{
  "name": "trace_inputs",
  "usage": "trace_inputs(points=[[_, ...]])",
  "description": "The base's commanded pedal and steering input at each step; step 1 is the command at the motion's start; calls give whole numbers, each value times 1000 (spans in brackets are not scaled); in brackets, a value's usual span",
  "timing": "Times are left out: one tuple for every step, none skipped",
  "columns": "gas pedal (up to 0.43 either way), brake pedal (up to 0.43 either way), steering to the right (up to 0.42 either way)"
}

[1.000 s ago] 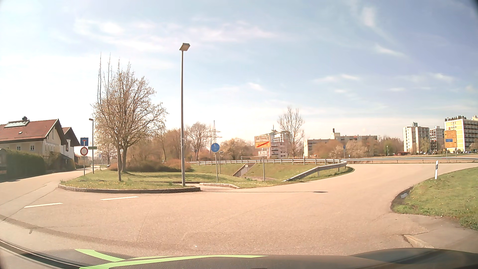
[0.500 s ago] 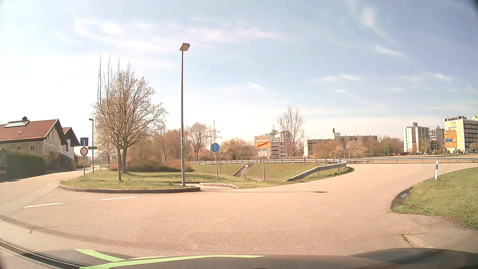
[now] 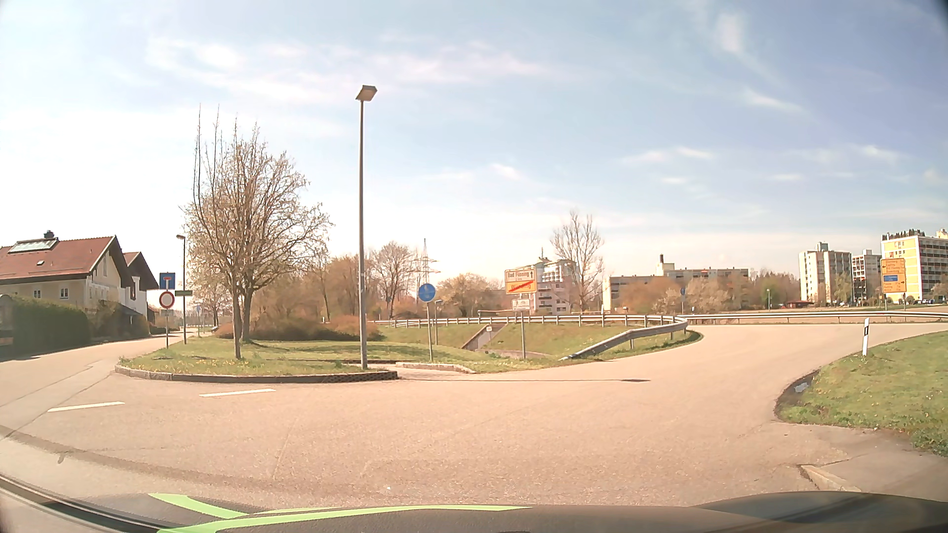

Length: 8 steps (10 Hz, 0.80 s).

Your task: Follow the waypoints while adhering to traffic rules and regulations

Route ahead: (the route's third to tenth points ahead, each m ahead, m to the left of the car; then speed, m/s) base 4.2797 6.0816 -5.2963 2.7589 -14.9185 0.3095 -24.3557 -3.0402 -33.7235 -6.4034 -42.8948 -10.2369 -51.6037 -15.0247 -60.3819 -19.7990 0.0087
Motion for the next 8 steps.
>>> trace_inputs(points=[[0,98,146],[0,98,146],[0,98,146],[0,91,146],[0,98,146],[0,91,146],[0,85,146],[0,79,146]])
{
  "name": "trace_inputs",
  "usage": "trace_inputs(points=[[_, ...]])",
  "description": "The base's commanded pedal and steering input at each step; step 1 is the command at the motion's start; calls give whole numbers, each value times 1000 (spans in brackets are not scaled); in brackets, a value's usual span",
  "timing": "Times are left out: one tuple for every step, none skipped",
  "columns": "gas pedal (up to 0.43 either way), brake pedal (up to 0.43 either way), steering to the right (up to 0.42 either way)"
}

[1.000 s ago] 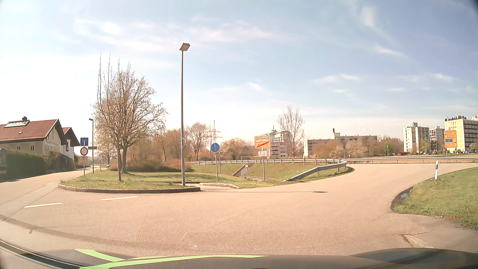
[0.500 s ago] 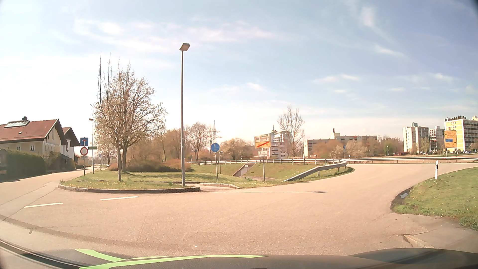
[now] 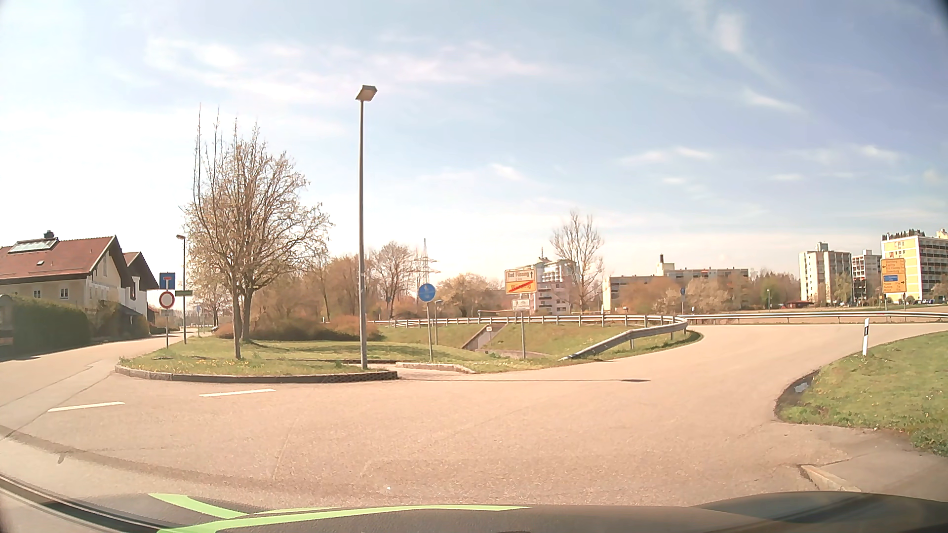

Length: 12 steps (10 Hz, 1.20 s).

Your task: Follow the waypoints while adhering to traffic rules and regulations

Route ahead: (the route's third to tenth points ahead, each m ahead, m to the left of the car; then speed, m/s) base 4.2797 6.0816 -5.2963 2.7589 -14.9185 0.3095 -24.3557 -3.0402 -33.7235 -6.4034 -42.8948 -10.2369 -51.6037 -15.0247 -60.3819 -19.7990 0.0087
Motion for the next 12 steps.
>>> trace_inputs(points=[[0,85,145],[0,85,145],[0,85,145],[0,85,145],[0,85,145],[0,85,145],[0,85,145],[0,85,145],[0,0,145],[0,0,144],[0,0,143],[0,0,141]])
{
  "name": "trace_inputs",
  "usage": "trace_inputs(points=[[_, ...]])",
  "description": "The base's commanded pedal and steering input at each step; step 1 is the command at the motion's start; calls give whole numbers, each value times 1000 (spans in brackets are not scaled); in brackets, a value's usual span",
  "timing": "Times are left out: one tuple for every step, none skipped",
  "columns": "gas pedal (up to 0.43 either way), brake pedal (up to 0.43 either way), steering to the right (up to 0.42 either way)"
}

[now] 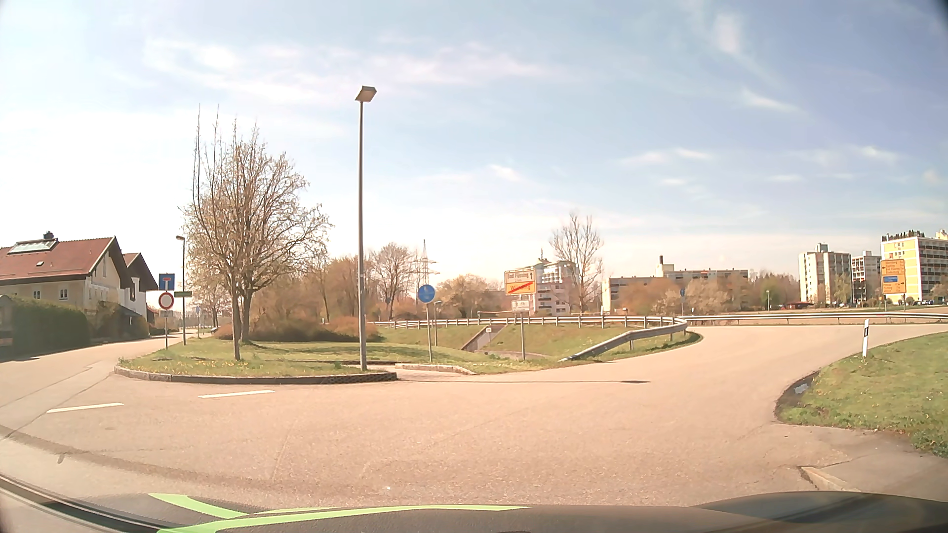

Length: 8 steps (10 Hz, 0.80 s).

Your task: Follow the waypoints while adhering to traffic rules and regulations

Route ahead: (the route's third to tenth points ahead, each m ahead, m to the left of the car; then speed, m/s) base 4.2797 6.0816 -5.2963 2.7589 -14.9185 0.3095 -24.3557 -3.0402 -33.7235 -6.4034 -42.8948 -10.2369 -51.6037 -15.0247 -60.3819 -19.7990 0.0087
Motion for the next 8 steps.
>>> trace_inputs(points=[[0,0,139],[0,0,137],[59,0,137],[98,0,129],[130,0,115],[150,0,94],[177,0,82],[177,0,80]])
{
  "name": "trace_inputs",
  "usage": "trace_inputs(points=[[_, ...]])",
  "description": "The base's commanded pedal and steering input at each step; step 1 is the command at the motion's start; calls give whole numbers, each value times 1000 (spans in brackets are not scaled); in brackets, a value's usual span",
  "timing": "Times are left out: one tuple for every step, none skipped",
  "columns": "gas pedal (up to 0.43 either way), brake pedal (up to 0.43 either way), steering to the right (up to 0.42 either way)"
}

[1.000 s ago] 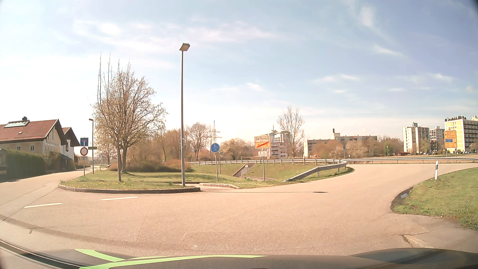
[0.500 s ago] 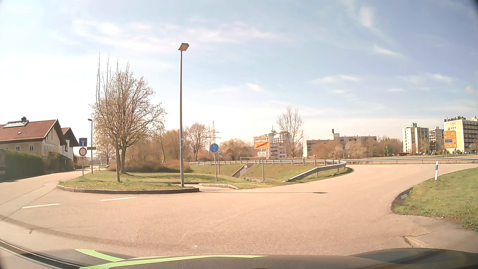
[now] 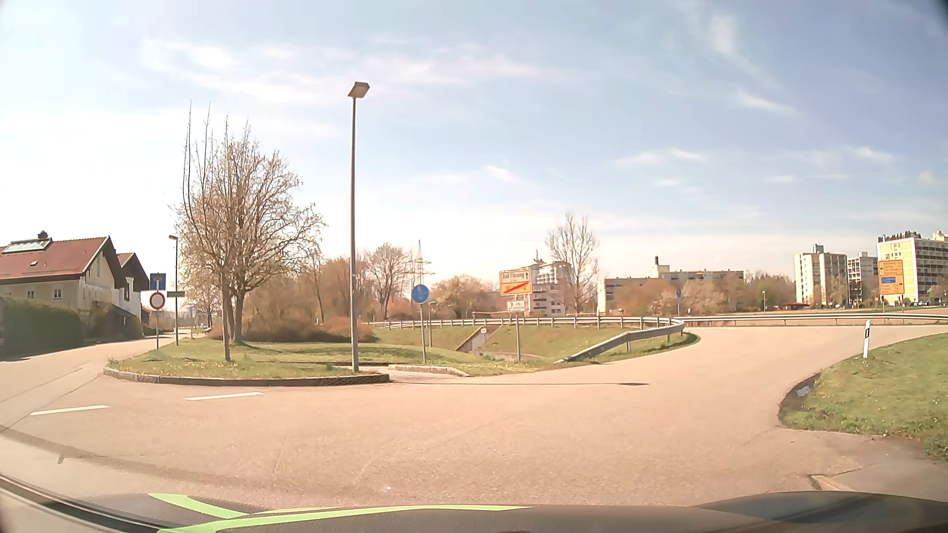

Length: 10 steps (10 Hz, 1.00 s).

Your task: Follow the waypoints while adhering to traffic rules and regulations

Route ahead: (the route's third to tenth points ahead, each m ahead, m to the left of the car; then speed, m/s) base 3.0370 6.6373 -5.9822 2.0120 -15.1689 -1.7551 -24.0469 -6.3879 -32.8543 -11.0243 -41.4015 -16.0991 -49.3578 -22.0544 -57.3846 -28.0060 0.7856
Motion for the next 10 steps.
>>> trace_inputs(points=[[177,0,80],[177,0,79],[177,0,75],[189,0,69],[197,0,62],[197,0,56],[197,0,42],[197,0,24],[197,0,-5],[197,0,-36]])
